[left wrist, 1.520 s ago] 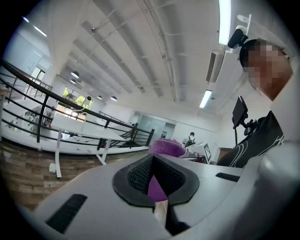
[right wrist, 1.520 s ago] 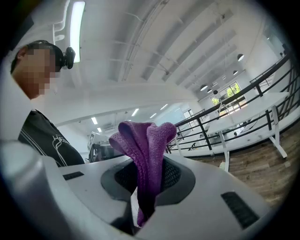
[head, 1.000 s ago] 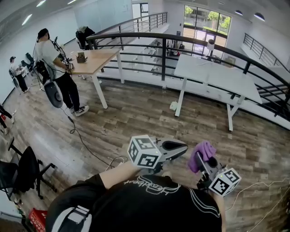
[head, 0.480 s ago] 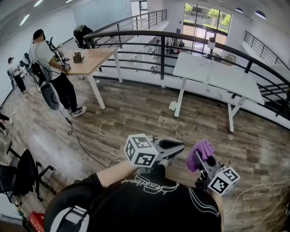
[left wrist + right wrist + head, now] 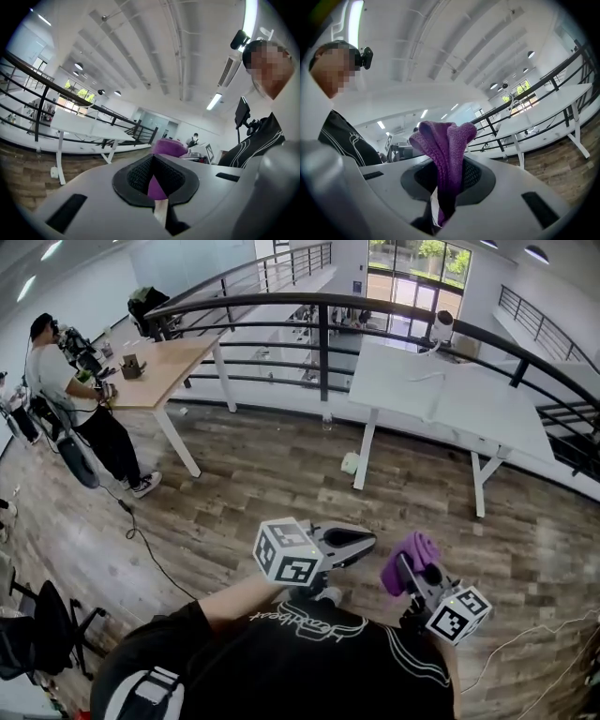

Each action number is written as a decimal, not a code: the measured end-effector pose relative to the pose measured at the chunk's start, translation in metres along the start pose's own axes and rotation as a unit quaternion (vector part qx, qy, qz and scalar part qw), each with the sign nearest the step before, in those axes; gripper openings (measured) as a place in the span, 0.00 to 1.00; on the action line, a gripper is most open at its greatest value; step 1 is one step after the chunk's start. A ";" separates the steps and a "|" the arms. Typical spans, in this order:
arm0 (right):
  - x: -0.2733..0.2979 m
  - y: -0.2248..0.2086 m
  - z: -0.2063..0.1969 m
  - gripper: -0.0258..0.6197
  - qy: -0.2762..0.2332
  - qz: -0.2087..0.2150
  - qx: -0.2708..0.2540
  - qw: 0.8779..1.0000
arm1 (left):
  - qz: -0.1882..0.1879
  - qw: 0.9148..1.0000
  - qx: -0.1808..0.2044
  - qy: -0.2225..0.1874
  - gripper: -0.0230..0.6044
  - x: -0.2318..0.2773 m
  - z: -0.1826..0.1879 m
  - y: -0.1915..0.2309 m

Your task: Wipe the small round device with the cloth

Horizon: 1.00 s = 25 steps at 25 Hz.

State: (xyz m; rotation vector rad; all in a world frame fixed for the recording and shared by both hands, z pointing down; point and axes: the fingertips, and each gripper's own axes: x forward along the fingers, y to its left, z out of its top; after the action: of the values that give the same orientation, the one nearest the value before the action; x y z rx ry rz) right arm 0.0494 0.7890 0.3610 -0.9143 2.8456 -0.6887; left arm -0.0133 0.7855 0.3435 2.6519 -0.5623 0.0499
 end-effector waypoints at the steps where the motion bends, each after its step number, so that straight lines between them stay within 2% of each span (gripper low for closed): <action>1: 0.019 -0.017 0.008 0.13 0.000 -0.005 0.005 1.000 | -0.001 1.000 0.005 0.003 0.05 0.006 0.011 0.024; 5: 0.096 -0.078 0.049 0.13 -0.002 -0.017 0.001 1.000 | -0.008 0.999 0.031 0.013 0.05 0.026 0.058 0.117; 10: 0.159 -0.130 0.087 0.13 -0.009 -0.033 -0.013 0.999 | -0.027 0.999 0.032 0.013 0.05 0.048 0.098 0.203; 18: 0.192 -0.178 0.098 0.13 -0.008 -0.065 -0.004 0.998 | -0.060 0.997 0.043 0.017 0.05 0.068 0.114 0.258; 25: 0.214 -0.218 0.112 0.13 0.001 -0.060 -0.008 0.998 | -0.056 0.998 0.040 0.009 0.05 0.091 0.122 0.300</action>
State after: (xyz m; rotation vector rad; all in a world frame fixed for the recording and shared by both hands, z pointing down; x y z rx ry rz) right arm 0.0130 0.4659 0.3704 -1.0956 2.8210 -0.6784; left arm -0.0547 0.4522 0.3636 2.7532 -0.4132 0.0656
